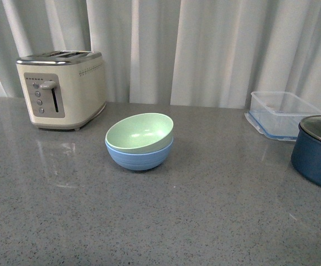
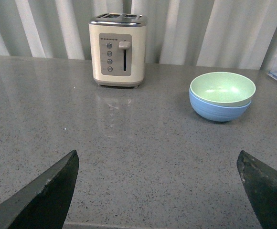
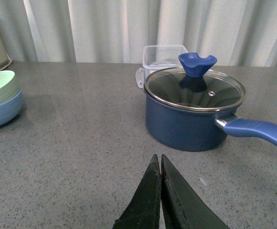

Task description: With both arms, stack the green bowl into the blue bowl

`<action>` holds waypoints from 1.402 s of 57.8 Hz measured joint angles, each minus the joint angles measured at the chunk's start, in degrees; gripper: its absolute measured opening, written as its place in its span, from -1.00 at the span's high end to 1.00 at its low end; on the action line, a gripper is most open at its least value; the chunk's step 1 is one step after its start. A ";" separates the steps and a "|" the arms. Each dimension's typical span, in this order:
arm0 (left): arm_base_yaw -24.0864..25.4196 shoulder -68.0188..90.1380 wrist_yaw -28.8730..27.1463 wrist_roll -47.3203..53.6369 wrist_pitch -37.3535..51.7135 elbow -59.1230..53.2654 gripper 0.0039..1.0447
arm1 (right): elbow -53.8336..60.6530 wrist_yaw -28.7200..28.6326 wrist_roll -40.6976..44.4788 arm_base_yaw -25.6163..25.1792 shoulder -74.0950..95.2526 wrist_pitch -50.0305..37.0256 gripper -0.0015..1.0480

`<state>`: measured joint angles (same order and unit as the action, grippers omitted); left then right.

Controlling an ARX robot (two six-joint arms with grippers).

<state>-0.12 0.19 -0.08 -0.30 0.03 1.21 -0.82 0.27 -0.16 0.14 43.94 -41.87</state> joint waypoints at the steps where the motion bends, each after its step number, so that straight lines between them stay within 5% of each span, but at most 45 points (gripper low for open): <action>1: 0.00 0.00 0.00 0.00 0.00 0.00 -0.87 | 0.11 0.00 0.00 0.00 -0.85 0.74 0.98; 71: 0.00 0.00 0.02 0.00 0.00 0.00 -0.87 | 0.55 -0.20 0.00 0.00 -33.83 31.56 0.98; 81: 0.00 0.00 0.02 0.00 0.00 0.00 -0.87 | 0.50 -0.26 0.02 0.00 -43.43 41.51 0.98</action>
<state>-0.12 0.19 -0.05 -0.30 0.03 1.21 -0.32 0.01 -0.14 0.14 0.51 -0.36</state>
